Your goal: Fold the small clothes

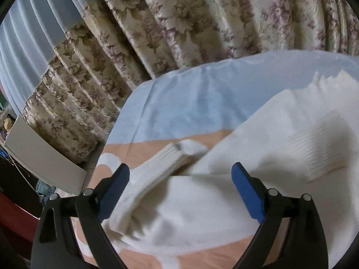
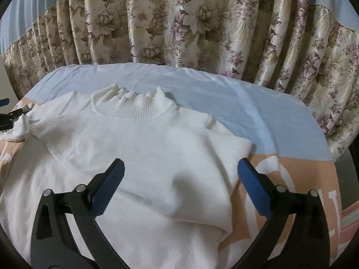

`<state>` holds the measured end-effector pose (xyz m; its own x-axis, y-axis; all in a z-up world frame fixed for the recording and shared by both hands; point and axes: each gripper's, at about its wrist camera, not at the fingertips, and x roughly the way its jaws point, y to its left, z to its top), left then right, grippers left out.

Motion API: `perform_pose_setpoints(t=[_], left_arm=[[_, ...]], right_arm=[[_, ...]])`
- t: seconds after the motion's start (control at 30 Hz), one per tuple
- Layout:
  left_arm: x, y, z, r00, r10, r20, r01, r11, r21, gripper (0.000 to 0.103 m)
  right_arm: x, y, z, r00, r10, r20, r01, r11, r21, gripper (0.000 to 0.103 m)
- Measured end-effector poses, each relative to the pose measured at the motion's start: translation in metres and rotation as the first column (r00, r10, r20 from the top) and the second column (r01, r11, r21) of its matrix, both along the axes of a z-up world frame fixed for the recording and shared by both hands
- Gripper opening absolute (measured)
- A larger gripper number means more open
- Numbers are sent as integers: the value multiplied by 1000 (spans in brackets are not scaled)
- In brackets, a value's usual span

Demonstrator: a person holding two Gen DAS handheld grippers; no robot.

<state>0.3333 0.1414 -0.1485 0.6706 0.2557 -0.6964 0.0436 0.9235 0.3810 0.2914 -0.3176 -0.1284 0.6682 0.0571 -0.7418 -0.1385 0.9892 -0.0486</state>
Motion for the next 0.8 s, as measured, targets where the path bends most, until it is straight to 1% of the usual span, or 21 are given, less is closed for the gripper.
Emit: perform_pose_setpoints(t=[0.1, 0.13, 0.17, 0.2, 0.23, 0.27, 0.3, 0.37, 0.4, 0.43, 0.47, 0.6, 0.7, 0.73, 0.8], left_arm=[[5, 15, -4, 1000, -7, -5, 7, 1000, -2, 92], [10, 20, -7, 1000, -12, -23, 12, 1000, -19, 87], [15, 26, -10, 999, -14, -49, 11, 999, -45, 77], [19, 30, -13, 998, -9, -68, 5, 998, -62, 71], [23, 34, -17, 996, -2, -93, -6, 996, -86, 61], [26, 40, -21, 993, 4, -115, -16, 994, -107, 54], [28, 44, -24, 991, 13, -130, -29, 992, -122, 50], [29, 49, -26, 991, 25, -133, -42, 991, -128, 35], [29, 50, -26, 991, 30, -130, -47, 991, -128, 29], [28, 51, -24, 991, 34, -129, -51, 990, -134, 17], [27, 53, -23, 991, 35, -128, -53, 988, -143, 10], [26, 54, -13, 993, 40, -114, -60, 982, -178, 8], [21, 46, 3, 996, 25, -89, -47, 964, -263, 8], [15, 36, 13, 997, 10, -70, -30, 954, -299, 8], [9, 17, 27, 999, -22, -38, 8, 942, -336, 8]], right_arm=[[6, 7, -1, 1000, 9, -21, -9, 1000, 6, 100], [7, 9, -1, 1000, 10, -23, -10, 1000, 3, 100], [8, 12, -1, 1000, 10, -22, -10, 1000, -5, 100], [9, 14, 0, 1000, 9, -20, -10, 1000, -8, 100], [9, 16, 0, 1000, 11, -20, -11, 1000, -9, 100], [10, 17, 1, 1000, 10, -20, -10, 1000, -9, 100], [10, 18, 1, 1000, 9, -21, -9, 1000, -8, 100], [10, 19, 1, 1000, 9, -23, -9, 1000, -7, 100], [11, 19, 0, 1000, 9, -27, -9, 1000, -8, 100], [12, 19, -1, 999, 11, -33, -11, 1000, -7, 100], [12, 19, -2, 999, 13, -40, -13, 1000, -5, 99], [13, 18, -4, 999, 14, -50, -14, 1000, 2, 96], [12, 13, -3, 999, 7, -45, -6, 1000, 20, 96], [12, 11, -3, 999, 1, -42, 0, 1000, 24, 96], [12, 6, -2, 999, -11, -40, 12, 999, 36, 96]])
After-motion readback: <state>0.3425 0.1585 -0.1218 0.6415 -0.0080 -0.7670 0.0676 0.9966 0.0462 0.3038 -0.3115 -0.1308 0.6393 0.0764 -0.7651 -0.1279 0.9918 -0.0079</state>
